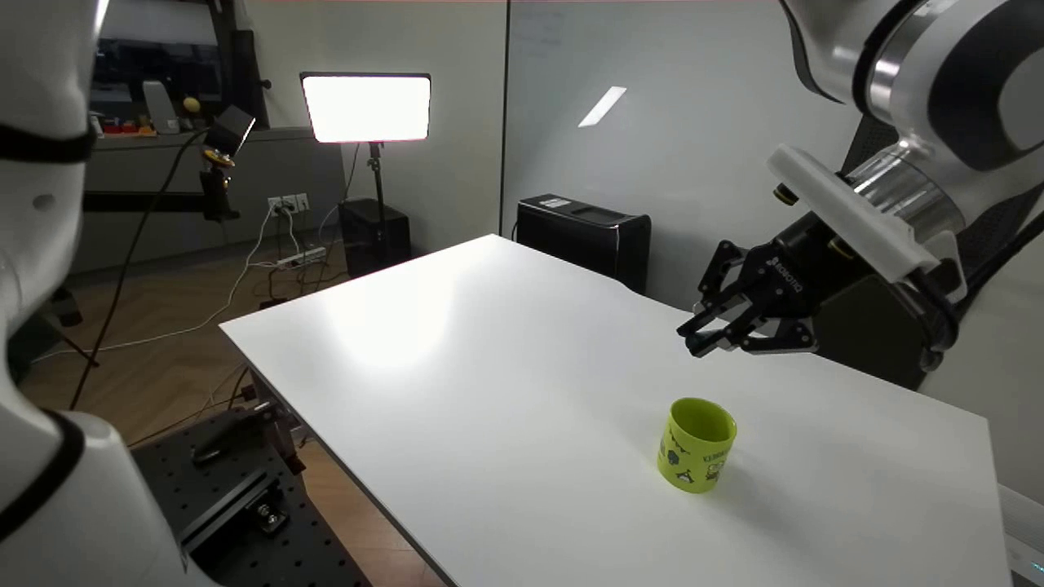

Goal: Pick the marker and put it in the cup

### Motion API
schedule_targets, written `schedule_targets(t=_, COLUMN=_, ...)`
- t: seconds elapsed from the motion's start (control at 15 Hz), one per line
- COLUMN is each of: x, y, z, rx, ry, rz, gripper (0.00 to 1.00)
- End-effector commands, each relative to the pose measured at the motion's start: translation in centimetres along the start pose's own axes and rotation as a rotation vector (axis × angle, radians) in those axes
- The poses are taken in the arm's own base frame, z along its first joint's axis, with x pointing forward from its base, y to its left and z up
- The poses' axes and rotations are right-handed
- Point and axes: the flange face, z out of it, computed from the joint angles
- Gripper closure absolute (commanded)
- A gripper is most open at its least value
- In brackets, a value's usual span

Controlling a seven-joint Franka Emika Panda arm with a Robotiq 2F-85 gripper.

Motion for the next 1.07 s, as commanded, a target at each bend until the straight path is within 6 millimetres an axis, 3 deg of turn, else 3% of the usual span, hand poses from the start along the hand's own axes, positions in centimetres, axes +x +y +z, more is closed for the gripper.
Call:
schedule_targets(t=0.0, x=2.4, y=0.9, z=-0.7, rx=0.088, ry=-0.02, rz=0.071, gripper=0.94)
schedule_targets(t=0.53, x=5.2, y=1.4, z=1.1, rx=0.269, ry=-0.075, rz=0.186, gripper=0.94)
schedule_targets(t=1.0, x=5.7, y=1.7, z=3.7, rx=0.396, ry=-0.123, rz=0.235, gripper=0.94)
